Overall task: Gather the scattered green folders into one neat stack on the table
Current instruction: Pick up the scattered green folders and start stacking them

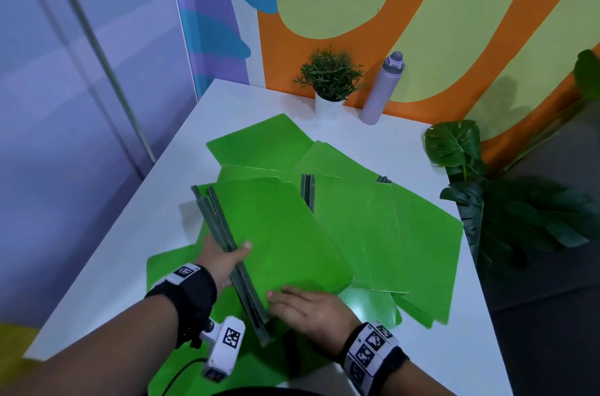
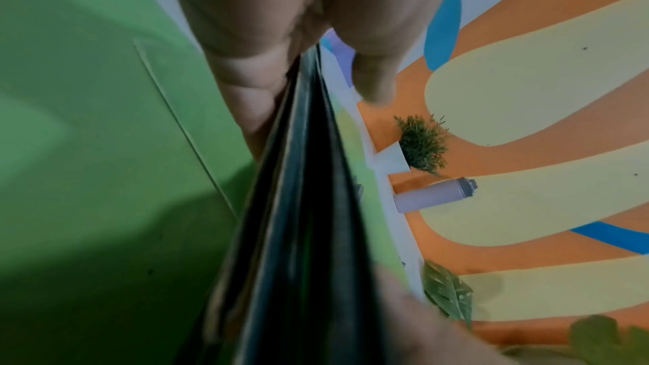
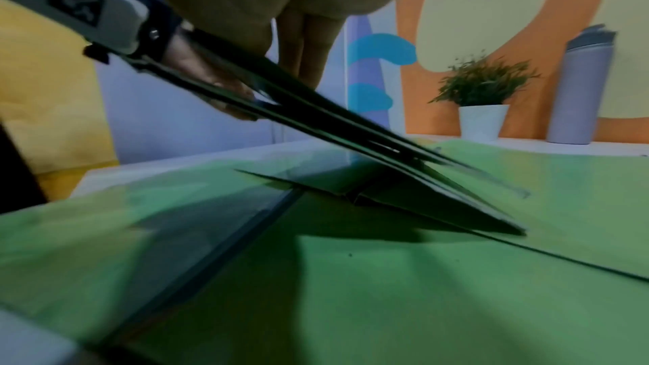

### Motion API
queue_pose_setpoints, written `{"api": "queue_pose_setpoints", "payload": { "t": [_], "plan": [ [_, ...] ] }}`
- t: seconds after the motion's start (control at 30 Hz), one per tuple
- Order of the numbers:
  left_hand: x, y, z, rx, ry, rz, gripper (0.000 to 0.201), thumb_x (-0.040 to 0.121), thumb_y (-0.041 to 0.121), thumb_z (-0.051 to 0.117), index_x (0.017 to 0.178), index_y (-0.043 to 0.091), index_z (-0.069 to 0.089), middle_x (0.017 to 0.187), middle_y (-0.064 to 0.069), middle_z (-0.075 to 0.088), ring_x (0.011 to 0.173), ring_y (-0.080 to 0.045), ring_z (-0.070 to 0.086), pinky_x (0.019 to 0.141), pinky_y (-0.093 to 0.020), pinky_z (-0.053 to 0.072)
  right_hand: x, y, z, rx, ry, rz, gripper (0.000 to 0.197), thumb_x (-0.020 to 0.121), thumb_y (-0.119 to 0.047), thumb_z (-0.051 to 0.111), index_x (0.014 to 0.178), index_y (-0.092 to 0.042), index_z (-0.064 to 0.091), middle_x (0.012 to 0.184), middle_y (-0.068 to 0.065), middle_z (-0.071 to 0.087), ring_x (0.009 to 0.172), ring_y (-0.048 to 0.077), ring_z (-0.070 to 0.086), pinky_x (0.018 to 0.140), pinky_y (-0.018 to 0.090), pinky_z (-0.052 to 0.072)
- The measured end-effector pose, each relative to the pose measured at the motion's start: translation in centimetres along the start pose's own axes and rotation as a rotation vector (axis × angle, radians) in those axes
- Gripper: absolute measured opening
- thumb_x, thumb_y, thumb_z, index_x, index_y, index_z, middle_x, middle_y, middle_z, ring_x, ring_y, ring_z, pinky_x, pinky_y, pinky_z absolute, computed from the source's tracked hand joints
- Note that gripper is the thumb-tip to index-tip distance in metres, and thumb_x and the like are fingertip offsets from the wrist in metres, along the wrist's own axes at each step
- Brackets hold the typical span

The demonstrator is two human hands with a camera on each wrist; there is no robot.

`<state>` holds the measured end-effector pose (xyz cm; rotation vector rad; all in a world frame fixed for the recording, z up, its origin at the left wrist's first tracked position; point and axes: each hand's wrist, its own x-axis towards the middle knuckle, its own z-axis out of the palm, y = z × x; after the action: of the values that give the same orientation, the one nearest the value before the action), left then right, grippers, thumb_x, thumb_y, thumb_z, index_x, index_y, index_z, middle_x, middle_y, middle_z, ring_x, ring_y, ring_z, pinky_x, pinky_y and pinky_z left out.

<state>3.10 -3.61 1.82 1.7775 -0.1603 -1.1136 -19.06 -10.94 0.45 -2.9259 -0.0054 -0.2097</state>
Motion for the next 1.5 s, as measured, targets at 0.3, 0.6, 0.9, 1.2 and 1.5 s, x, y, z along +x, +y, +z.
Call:
{"api": "queue_pose_setpoints", "payload": {
  "t": [0.3,0.6,0.9,1.2,1.5],
  "plan": [
    [-0.7,1.6,0.2,0.202,-0.098,0.261,0.06,0.085,-0.003,0.059,0.132,0.025,0.035,0.1,-0.006,0.053,0.096,-0.027,0.051,0.096,-0.046,0.044,-1.6,6.2,-3.7,0.608,0.194,1.129,0.069,0.092,-0.035,0.051,0.149,-0.025,0.012,0.157,0.002,0.016,0.143,0.021,0.02,0.115,0.038,0.021],
    [0.2,-0.8,3.6,0.871,-0.242,0.255,0.066,0.097,0.039,0.041,0.151,0.016,0.011,0.16,-0.008,0.016,0.144,-0.027,0.024,0.115,-0.039,0.025,-4.8,8.0,-5.0,1.1,0.57,1.506,0.065,0.092,-0.02,0.054,0.147,-0.014,0.022,0.155,0.011,0.025,0.139,0.03,0.028,0.111,0.05,0.027],
    [3.0,-4.7,-2.4,1.455,-0.096,0.065,0.066,0.09,0.045,0.046,0.148,0.04,0.013,0.16,0.005,0.015,0.141,-0.028,0.032,0.11,-0.069,0.013,-8.4,10.3,-7.0,0.919,0.781,1.629,0.061,0.094,-0.02,0.052,0.147,-0.016,0.025,0.155,0.01,0.024,0.14,0.031,0.026,0.112,0.051,0.024],
    [1.8,-3.8,-0.8,1.304,0.054,0.23,0.038,0.088,0.041,0.056,0.108,0.01,0.057,0.116,-0.01,0.051,0.099,-0.024,0.059,0.093,-0.039,0.052,-7.2,10.2,-6.4,0.924,0.727,1.603,0.061,0.093,-0.019,0.053,0.147,-0.015,0.025,0.154,0.012,0.026,0.139,0.031,0.029,0.112,0.048,0.026],
    [2.1,-5.3,3.7,1.36,-0.007,-0.004,0.051,0.075,0.056,0.065,0.113,0.023,0.063,0.159,0.0,0.005,0.146,-0.035,0.005,0.107,-0.07,0.024,-6.1,9.7,-6.0,0.987,0.713,1.56,0.061,0.093,-0.017,0.054,0.147,-0.017,0.026,0.154,0.012,0.026,0.139,0.031,0.028,0.112,0.048,0.025]
  ]
}}
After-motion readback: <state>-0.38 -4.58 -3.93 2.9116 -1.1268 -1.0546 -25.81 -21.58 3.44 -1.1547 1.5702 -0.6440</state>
